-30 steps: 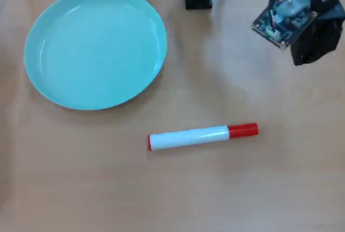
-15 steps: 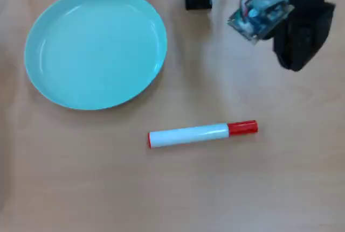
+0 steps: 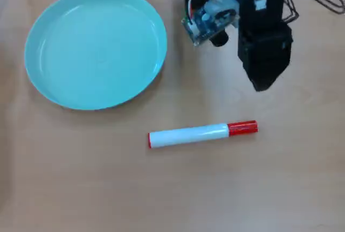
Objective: Pick up the red pen.
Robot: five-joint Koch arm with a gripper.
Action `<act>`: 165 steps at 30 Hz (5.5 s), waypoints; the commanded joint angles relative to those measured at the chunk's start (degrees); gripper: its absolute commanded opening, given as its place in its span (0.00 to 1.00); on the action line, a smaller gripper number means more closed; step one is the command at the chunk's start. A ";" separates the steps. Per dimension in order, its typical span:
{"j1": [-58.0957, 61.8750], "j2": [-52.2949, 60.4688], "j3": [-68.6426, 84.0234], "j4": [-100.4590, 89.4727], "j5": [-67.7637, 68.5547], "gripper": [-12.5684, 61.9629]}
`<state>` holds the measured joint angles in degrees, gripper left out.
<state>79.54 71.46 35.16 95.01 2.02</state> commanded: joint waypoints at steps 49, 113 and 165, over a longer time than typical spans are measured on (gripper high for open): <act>15.91 -29.71 -8.88 2.72 -8.44 0.67; 14.41 -7.47 2.81 -1.76 -3.69 0.07; 9.23 6.68 7.12 -9.23 -3.96 0.07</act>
<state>88.77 74.97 45.09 88.24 -2.02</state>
